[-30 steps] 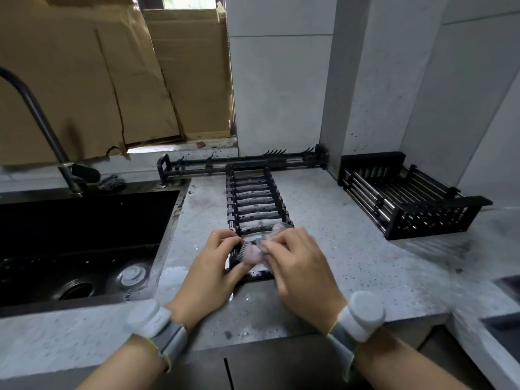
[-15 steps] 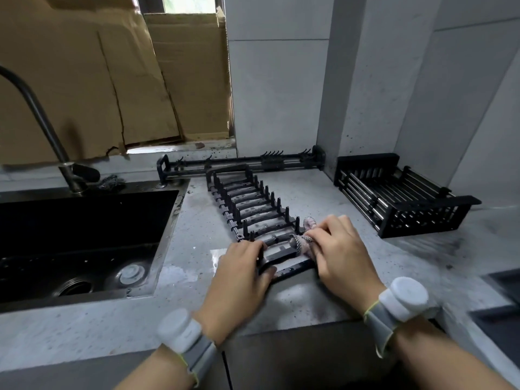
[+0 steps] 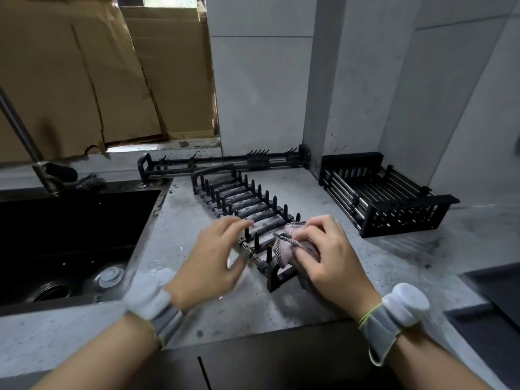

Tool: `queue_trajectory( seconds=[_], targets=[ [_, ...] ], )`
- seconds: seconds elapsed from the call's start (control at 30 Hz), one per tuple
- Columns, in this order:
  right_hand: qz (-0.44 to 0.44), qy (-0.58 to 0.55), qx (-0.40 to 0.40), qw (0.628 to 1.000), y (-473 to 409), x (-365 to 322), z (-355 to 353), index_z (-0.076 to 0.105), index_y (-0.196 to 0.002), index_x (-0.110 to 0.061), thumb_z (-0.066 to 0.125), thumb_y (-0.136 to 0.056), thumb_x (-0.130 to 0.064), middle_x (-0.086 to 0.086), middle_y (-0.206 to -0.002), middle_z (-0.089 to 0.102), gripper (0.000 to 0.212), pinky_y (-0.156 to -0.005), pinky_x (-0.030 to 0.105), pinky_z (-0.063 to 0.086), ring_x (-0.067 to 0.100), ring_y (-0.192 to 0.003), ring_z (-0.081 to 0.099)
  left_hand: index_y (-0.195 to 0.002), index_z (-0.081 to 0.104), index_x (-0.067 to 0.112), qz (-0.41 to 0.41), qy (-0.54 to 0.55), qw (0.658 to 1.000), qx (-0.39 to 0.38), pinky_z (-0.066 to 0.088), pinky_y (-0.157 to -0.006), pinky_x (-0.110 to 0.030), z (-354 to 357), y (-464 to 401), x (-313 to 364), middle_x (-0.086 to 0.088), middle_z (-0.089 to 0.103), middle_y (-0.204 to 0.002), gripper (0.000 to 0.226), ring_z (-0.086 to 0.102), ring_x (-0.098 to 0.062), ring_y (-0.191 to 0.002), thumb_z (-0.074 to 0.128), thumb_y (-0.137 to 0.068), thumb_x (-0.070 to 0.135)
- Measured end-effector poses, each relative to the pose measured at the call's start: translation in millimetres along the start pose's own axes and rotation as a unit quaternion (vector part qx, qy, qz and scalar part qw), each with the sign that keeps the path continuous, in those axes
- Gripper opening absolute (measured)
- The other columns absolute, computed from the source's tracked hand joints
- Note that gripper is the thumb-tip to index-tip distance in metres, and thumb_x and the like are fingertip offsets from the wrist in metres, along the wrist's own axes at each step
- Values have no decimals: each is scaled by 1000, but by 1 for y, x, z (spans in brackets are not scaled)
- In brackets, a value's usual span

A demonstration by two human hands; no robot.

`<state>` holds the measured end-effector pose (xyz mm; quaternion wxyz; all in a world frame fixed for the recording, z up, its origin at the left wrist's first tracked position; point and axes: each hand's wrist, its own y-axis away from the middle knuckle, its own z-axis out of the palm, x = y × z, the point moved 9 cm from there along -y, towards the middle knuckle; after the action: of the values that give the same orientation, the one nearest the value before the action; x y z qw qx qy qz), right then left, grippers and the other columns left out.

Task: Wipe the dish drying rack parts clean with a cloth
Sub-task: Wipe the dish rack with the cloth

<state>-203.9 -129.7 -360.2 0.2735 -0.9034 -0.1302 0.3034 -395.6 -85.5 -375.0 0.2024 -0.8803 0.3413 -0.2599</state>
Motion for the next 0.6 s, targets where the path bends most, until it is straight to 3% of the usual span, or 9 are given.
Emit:
queue_trajectory(
  seconds=[0.1, 0.17, 0.23, 0.37, 0.47, 0.53, 0.6],
  targets=[
    [22, 21, 26, 999, -2, 7, -2, 67, -98, -18, 65, -88, -20, -8, -100, 56, 10, -85, 11, 34, 11, -95, 44, -138, 53, 25, -26, -61, 997, -30, 22, -119, -49, 5, -26, -24, 5, 47, -139, 53, 38, -18, -137, 51, -89, 42],
    [46, 47, 48, 997, -2, 13, -6, 66, -99, -18, 64, -89, -19, -7, -98, 59, 10, -81, 12, 32, 9, -93, 42, -136, 52, 30, -28, -116, 990, -71, 4, -122, -57, 18, -35, -33, 5, 43, -143, 56, 25, -17, -147, 42, -87, 54],
    [62, 74, 59, 994, -1, 18, -9, 66, -102, -19, 63, -90, -18, -6, -99, 60, 12, -79, 16, 30, 9, -94, 42, -137, 49, 31, -34, -119, 988, -92, -1, -121, -60, 28, -36, -36, 7, 39, -147, 57, 17, -15, -150, 37, -88, 57],
    [41, 63, 50, 996, 4, 9, 0, 66, -108, -19, 63, -91, -19, -9, -101, 54, 17, -83, 17, 39, 8, -95, 41, -136, 42, 32, -35, -92, 990, -105, 12, -120, -60, 38, -33, -40, 10, 34, -147, 57, 35, -13, -140, 28, -89, 62],
    [-8, 39, 34, 999, 11, -14, 15, 66, -105, -19, 64, -90, -19, -8, -101, 54, 15, -82, 34, 47, 12, -95, 45, -136, 41, 28, -18, -64, 991, -113, 37, -109, -47, 42, -34, -45, 8, 34, -148, 47, 49, -18, -126, 46, -97, 52],
    [-36, 20, 21, 999, 15, -25, 22, 67, -105, -19, 66, -89, -18, -7, -103, 56, 16, -82, 34, 47, 14, -98, 46, -137, 42, 25, -7, -42, 992, -115, 46, -99, -42, 43, -34, -45, 6, 39, -147, 45, 54, -15, -116, 52, -99, 45],
    [-60, 4, 9, 998, 15, -28, 22, 67, -106, -19, 68, -88, -18, -7, -105, 57, 18, -83, 33, 48, 16, -99, 49, -140, 38, 30, -12, -25, 993, -118, 47, -99, -43, 45, -33, -46, 7, 47, -143, 46, 52, -9, -114, 50, -99, 47]
  ],
)
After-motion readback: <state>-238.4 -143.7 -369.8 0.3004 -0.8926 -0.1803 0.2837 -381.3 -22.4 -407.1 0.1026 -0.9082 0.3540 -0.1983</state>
